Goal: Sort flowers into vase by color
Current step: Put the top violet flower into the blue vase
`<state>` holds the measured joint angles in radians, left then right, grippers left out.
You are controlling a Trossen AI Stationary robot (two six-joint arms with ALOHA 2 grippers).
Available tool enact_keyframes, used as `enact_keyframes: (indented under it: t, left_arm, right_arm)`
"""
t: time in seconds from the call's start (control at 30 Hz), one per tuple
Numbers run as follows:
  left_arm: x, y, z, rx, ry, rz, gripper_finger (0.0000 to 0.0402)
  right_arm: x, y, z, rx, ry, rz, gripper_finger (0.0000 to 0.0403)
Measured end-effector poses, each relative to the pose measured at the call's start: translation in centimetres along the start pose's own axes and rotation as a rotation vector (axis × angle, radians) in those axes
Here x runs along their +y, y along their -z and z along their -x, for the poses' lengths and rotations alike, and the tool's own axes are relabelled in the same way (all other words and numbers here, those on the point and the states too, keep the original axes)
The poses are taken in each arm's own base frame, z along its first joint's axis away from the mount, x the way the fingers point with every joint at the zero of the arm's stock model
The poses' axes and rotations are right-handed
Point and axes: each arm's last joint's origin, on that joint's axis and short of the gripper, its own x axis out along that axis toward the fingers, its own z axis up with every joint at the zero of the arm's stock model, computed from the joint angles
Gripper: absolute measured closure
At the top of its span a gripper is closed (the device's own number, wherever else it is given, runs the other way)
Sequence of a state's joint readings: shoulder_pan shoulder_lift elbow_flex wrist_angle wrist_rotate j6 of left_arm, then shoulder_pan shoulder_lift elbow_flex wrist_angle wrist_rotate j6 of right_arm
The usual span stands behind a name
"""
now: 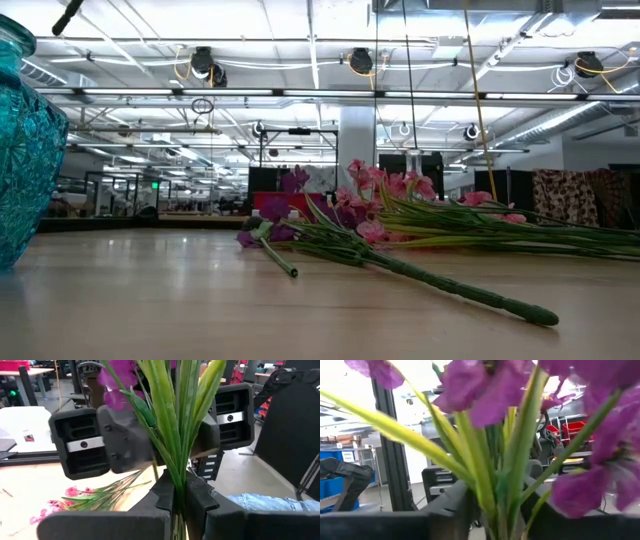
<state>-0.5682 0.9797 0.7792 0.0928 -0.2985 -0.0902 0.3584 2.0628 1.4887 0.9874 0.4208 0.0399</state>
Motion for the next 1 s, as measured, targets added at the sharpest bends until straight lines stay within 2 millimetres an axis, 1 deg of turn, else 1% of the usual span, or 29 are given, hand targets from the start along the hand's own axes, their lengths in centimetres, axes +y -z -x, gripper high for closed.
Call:
enact_keyframes:
  t: [0.3, 0.37, 0.5, 0.57, 0.63, 0.83, 0.9, 1.0]
  left_arm:
    - [0.0, 0.0, 0.0, 0.0, -0.01, 0.005, 0.0378]
    - [-0.1, 0.0, 0.1, 0.001, -0.004, 0.005, 0.0378]
    - [-0.4, 0.1, 0.1, 0.006, 0.013, 0.008, 0.037]
    - [-0.5, 0.2, 0.2, 0.018, 0.03, 0.041, 0.0351]
    - [-0.6, 0.4, 0.4, 0.045, 0.061, 0.058, 0.0321]
    - [-0.8, 0.9, 1.2, 0.135, 0.131, 0.084, 0.0203]
    - [-0.8, 1.1, 1.7, 0.163, 0.14, 0.093, 0.0172]
    - [-0.8, 1.1, 2.7, 0.188, 0.155, 0.087, 0.0144]
  right_arm:
    - [0.1, 0.0, 0.0, -0.001, 0.0, 0.033, 0.0385]
    - [0.1, 0.0, 0.0, -0.001, 0.0, 0.041, 0.0395]
    - [0.1, 0.0, 0.1, 0.0, -0.006, 0.033, 0.0393]
    - [0.2, 0.0, 0.1, 0.004, -0.007, 0.03, 0.0397]
    - [0.2, 0.1, 0.1, 0.005, -0.009, 0.03, 0.0399]
    - [0.6, -0.3, 0.1, -0.007, -0.014, 0.009, 0.04]
    - [0.8, -0.7, 0.0, -0.016, -0.015, 0.004, 0.04]
    - [1.2, -1.3, -0.4, 0.01, -0.019, 0.011, 0.04]
